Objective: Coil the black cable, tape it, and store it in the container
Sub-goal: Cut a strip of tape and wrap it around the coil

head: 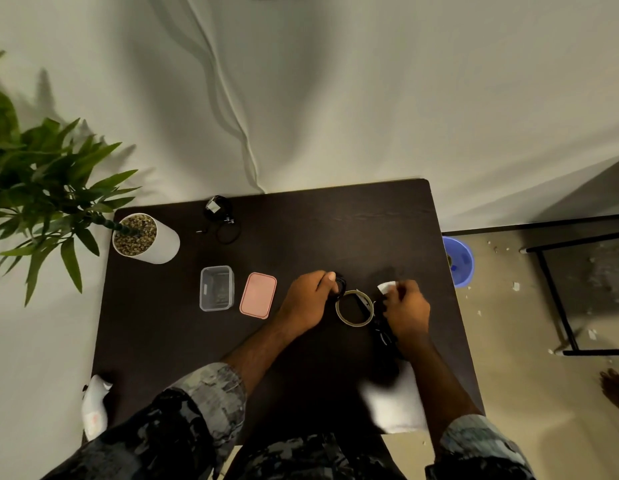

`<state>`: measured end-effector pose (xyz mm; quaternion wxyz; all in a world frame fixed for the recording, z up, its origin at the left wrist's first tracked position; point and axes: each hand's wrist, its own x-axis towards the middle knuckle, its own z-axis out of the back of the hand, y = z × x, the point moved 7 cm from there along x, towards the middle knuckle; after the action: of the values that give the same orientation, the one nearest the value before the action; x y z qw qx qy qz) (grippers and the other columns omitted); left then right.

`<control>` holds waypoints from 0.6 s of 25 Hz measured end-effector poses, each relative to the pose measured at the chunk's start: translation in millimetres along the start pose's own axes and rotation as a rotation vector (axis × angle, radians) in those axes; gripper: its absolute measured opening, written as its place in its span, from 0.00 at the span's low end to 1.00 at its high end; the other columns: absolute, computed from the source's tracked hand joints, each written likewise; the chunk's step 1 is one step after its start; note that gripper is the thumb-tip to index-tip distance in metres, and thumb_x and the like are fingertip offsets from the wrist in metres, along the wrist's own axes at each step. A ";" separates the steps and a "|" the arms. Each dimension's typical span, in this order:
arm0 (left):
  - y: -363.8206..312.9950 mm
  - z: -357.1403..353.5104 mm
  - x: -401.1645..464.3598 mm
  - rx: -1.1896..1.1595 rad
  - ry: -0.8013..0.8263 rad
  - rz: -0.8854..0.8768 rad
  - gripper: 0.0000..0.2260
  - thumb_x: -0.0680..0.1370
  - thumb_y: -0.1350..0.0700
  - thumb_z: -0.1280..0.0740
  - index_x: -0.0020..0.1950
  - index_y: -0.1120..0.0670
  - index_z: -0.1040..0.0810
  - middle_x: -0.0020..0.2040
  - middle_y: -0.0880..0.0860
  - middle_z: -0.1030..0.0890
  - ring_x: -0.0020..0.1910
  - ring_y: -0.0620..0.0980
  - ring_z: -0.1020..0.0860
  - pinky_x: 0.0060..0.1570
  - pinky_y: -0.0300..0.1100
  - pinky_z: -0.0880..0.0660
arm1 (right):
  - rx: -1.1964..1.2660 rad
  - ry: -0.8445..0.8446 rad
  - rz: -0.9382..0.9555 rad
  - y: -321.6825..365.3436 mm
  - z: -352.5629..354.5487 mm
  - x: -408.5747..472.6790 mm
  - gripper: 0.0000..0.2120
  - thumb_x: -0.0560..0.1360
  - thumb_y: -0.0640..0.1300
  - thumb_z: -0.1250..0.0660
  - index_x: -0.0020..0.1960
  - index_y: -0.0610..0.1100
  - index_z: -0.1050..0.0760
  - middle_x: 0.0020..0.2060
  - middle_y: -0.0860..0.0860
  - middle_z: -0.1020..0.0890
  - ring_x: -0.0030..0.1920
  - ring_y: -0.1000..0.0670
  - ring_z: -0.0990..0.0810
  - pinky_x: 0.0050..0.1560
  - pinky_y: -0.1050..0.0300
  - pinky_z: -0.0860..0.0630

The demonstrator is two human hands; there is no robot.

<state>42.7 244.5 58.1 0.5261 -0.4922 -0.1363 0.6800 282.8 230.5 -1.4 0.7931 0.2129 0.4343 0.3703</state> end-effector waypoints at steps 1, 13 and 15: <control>-0.9 0.0 -1.1 -0.030 0.024 0.003 0.18 0.87 0.47 0.46 0.43 0.47 0.23 0.40 0.46 0.22 0.42 0.45 0.23 0.48 0.45 0.26 | 0.113 0.007 0.020 10.0 5.9 -5.5 0.07 0.85 0.47 0.35 0.57 0.44 0.22 0.45 0.45 0.14 0.42 0.46 0.15 0.41 0.50 0.16; -34.0 -13.2 -33.7 -0.165 0.215 -0.159 0.20 0.87 0.51 0.44 0.41 0.54 0.21 0.34 0.51 0.25 0.35 0.46 0.29 0.43 0.42 0.30 | 0.361 0.599 0.327 98.2 6.7 -78.7 0.07 0.84 0.48 0.35 0.52 0.46 0.21 0.49 0.41 0.15 0.47 0.38 0.19 0.54 0.39 0.24; -36.8 -14.4 -41.0 -0.173 0.204 -0.171 0.21 0.87 0.52 0.44 0.45 0.61 0.19 0.35 0.48 0.21 0.34 0.43 0.28 0.41 0.36 0.30 | 0.284 0.600 0.354 96.8 12.4 -89.9 0.07 0.85 0.44 0.36 0.52 0.43 0.22 0.42 0.48 0.15 0.43 0.47 0.19 0.50 0.50 0.23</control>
<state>74.3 220.0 98.7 0.5490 -0.5887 -0.1816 0.5648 223.0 222.3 116.8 0.5169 0.2746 0.6506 0.4839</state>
